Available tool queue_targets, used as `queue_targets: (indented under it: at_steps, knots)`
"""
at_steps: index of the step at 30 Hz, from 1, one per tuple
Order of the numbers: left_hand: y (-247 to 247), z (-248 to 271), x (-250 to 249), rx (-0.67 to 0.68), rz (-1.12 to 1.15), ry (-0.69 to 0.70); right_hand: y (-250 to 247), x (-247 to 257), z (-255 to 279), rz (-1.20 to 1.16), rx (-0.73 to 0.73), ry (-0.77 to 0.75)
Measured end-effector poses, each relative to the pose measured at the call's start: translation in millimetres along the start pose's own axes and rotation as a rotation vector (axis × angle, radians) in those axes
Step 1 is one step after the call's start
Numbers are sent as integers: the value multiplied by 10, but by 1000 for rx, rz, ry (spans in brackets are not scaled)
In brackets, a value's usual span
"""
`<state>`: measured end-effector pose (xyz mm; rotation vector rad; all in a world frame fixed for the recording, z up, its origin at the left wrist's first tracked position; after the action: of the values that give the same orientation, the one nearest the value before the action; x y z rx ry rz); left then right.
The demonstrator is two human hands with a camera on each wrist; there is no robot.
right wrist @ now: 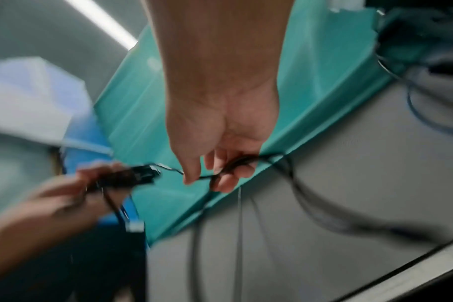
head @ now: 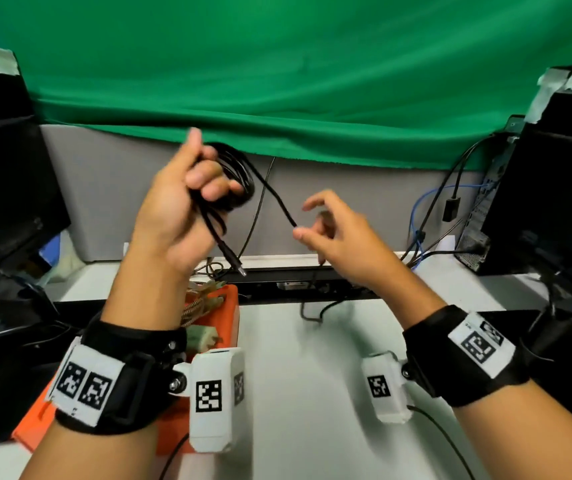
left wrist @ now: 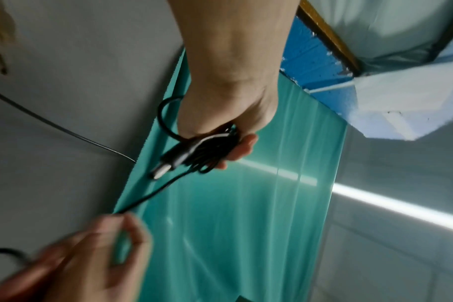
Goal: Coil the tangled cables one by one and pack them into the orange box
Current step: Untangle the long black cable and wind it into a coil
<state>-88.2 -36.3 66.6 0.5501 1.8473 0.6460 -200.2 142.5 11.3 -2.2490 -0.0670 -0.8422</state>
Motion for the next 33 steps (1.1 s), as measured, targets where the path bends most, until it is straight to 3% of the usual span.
queue_targets:
  at_steps: [3, 5, 8, 10, 12, 14, 16, 18, 20, 22, 25, 30, 33]
  knots:
    - [-108, 77, -301, 183, 335, 165, 114, -252, 246, 301, 90, 12]
    - [-136, 139, -429, 241, 433, 246, 83, -371, 357, 240, -19, -24]
    - [-152, 188, -520, 207, 425, 348, -18, -482, 393, 167, -105, -45]
    - [-130, 213, -589, 275, 445, 376, -89, -639, 380, 200, -30, 91]
    - [-90, 230, -623, 342, 467, 352, -149, -816, 365, 273, 142, 287]
    - [-70, 237, -601, 227, 326, 358, -207, -894, 364, 309, 272, 397]
    - [-88, 224, -566, 86, 196, 383, -283, -850, 354, 328, 340, 395]
    - [-139, 196, -556, 3, 169, 381, -444, -802, 374, 140, 263, 425]
    - [-239, 195, -590, -86, 163, 378, -666, -807, 412, -32, 74, 457]
    - [-335, 199, -614, -159, 159, 371, -858, -806, 425, 130, -15, 442]
    - [-290, 125, -480, -118, 132, 184, -845, -589, 404, 333, 76, 392]
    - [126, 46, 217, 54, -246, -259, -439, 537, 108, -52, -134, 29]
    - [321, 76, 504, 186, -320, -379, -130, 874, 12, -296, -135, -27]
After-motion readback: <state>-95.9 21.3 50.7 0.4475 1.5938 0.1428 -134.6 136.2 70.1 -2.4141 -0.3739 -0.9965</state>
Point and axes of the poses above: each hand's wrist, its own z-axis away from the middle knuckle, its own y-axis out of the palm, x = y × z, the point moved 3 cm from there along -z, towards the middle knuckle, and after that the axes turned 7 degrees about -y, right-handed, at the moved point
